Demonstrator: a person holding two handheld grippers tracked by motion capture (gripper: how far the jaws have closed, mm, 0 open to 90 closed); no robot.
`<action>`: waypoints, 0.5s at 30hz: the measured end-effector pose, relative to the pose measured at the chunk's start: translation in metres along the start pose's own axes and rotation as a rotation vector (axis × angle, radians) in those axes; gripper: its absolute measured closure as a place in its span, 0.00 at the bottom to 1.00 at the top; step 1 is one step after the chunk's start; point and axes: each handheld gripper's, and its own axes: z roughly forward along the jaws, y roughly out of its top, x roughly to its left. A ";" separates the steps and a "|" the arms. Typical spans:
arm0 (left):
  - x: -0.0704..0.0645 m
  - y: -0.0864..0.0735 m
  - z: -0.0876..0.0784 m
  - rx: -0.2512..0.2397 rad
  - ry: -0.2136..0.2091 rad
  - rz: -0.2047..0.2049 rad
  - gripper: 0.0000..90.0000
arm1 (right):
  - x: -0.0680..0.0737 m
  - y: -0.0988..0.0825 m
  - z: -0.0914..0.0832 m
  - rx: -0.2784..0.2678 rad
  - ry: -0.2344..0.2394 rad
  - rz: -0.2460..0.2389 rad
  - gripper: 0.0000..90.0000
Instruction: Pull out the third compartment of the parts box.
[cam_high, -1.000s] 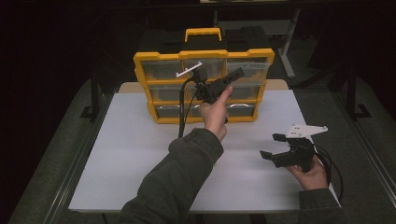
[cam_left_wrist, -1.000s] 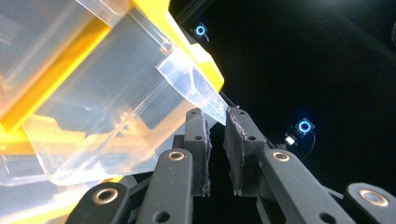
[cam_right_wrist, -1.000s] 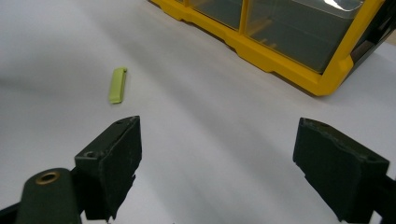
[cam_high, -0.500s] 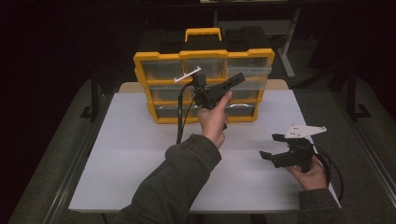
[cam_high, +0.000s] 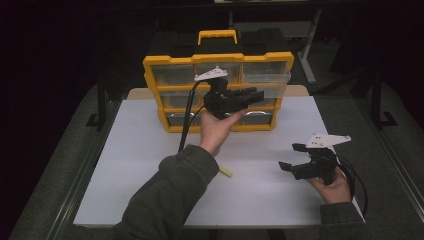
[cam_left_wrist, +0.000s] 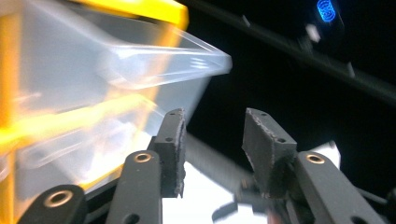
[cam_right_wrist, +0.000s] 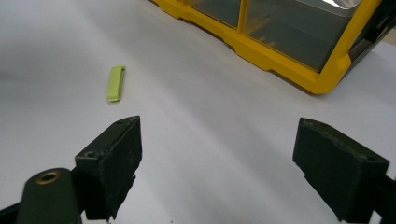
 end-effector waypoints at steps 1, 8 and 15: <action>-0.002 0.004 -0.001 0.040 -0.011 0.052 0.61 | 0.000 0.000 0.000 0.001 0.003 0.001 0.16; -0.013 0.036 -0.008 0.200 -0.036 0.281 0.59 | -0.002 -0.001 0.000 0.003 0.003 0.003 0.16; -0.021 0.070 -0.005 0.274 -0.042 0.440 0.57 | -0.003 -0.001 0.000 0.001 0.001 0.009 0.16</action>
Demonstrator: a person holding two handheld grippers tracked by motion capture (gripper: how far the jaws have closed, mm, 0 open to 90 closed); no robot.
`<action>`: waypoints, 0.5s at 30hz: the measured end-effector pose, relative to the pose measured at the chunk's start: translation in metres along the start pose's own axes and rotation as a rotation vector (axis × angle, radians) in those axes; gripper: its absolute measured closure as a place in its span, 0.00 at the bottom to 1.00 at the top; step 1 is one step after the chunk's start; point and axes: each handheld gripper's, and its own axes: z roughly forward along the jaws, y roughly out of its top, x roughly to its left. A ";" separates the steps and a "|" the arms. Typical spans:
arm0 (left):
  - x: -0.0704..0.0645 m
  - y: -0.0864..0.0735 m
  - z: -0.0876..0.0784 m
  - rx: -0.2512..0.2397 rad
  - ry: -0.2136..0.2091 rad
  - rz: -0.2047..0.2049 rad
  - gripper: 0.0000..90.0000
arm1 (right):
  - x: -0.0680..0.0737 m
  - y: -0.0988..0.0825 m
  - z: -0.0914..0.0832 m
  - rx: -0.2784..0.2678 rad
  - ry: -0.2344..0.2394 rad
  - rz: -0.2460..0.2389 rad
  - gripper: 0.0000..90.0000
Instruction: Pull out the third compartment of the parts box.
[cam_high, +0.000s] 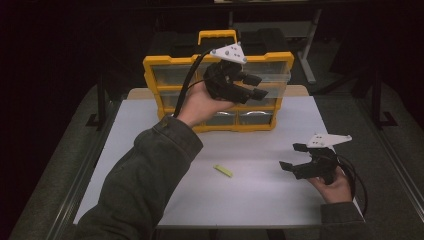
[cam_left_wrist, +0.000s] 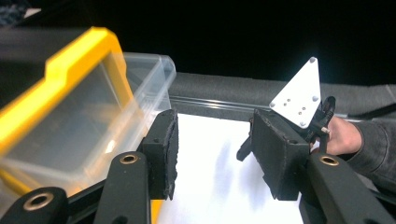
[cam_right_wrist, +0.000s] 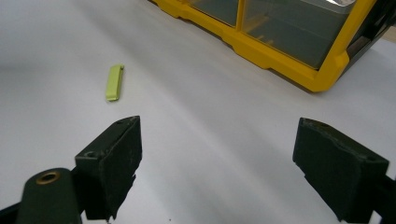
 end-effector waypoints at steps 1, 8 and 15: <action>0.003 0.004 0.001 0.022 0.002 0.009 0.56 | 0.000 0.000 0.000 0.001 0.000 -0.001 0.16; 0.024 0.022 0.015 0.141 -0.015 0.018 0.48 | 0.000 0.000 0.000 0.002 0.005 0.000 0.16; 0.036 0.027 0.026 0.184 -0.001 0.015 0.46 | 0.001 0.000 0.001 0.003 0.009 -0.007 0.16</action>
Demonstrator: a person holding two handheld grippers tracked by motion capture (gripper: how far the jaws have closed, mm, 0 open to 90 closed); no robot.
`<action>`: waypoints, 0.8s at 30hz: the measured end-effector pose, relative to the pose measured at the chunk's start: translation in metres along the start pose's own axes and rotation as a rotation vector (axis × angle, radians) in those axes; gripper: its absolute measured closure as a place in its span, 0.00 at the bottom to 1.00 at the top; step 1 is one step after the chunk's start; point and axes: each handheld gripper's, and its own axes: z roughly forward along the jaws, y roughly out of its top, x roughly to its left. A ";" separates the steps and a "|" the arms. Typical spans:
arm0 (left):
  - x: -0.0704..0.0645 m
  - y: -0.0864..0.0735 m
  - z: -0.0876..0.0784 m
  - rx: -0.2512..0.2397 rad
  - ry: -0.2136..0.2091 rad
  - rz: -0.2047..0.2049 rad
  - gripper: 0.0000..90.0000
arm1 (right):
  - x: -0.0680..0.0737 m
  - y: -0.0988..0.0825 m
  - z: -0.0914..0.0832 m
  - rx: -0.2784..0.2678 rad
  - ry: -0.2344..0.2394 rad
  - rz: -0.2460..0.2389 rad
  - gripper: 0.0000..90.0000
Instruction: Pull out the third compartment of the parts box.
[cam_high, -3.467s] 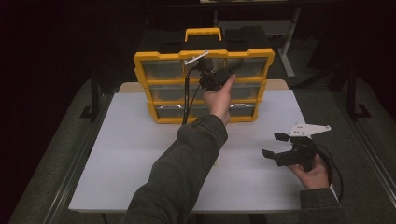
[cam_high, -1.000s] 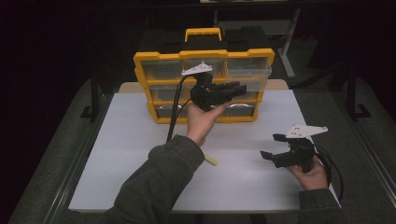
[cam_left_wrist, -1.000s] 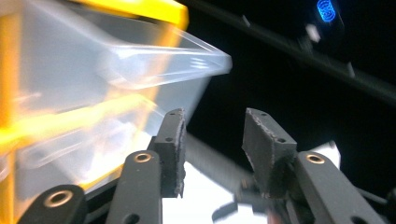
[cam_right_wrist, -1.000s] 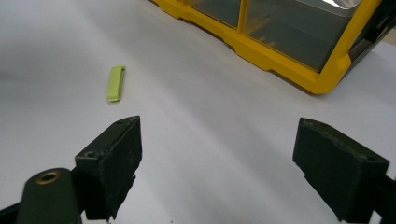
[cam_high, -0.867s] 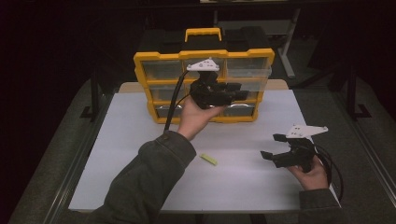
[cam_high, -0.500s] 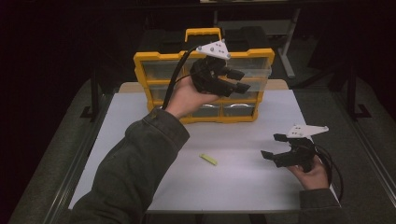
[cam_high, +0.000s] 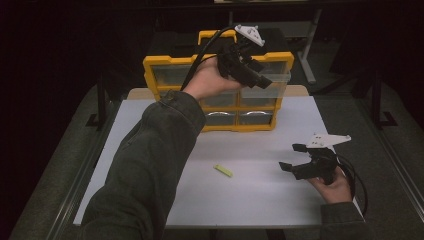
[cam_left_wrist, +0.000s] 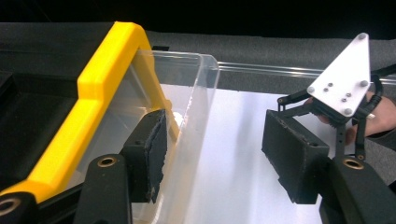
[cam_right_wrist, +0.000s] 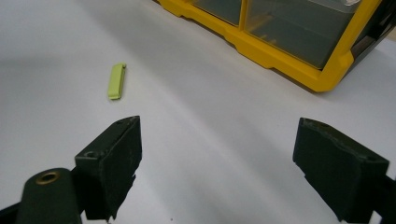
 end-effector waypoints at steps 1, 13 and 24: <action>0.000 0.001 0.001 0.009 0.018 0.000 0.47 | 0.000 0.000 0.000 0.000 0.000 -0.001 0.16; 0.012 -0.008 0.021 0.061 -0.006 -0.022 0.58 | 0.000 0.000 0.000 -0.001 0.005 -0.003 0.16; 0.015 -0.015 0.024 0.065 -0.038 -0.027 0.75 | 0.000 0.000 0.000 -0.001 0.006 -0.004 0.17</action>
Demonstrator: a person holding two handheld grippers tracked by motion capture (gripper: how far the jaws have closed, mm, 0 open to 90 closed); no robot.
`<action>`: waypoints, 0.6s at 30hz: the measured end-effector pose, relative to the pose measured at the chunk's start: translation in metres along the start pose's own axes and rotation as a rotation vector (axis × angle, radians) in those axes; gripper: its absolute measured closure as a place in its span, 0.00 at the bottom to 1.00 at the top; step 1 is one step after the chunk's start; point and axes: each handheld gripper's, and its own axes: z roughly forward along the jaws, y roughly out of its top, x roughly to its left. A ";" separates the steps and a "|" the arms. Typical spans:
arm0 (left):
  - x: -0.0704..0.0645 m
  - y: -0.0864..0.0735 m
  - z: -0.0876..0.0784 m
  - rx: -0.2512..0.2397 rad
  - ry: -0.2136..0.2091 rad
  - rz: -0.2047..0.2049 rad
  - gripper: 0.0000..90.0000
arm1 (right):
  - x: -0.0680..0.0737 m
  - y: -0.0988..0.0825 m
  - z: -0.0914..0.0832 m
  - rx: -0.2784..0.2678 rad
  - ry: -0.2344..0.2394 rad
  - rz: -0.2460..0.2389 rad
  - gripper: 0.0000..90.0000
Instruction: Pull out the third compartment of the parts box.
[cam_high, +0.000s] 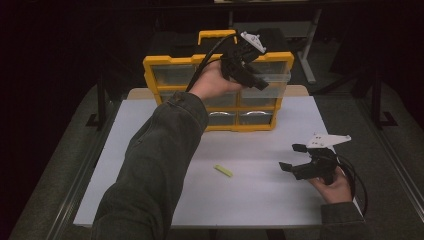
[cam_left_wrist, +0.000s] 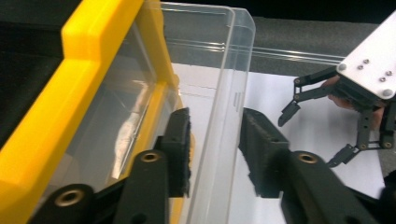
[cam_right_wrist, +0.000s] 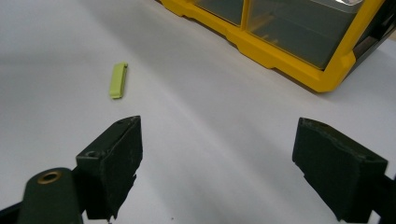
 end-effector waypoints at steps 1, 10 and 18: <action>0.000 0.000 -0.001 0.000 -0.001 0.001 0.75 | 0.000 0.000 0.000 0.000 0.000 0.000 0.17; 0.000 -0.008 -0.007 -0.037 -0.019 -0.020 0.78 | 0.001 0.000 0.000 -0.001 0.002 0.002 0.17; -0.009 -0.007 -0.008 -0.052 -0.063 0.006 0.82 | 0.001 0.000 0.000 0.000 0.002 0.002 0.17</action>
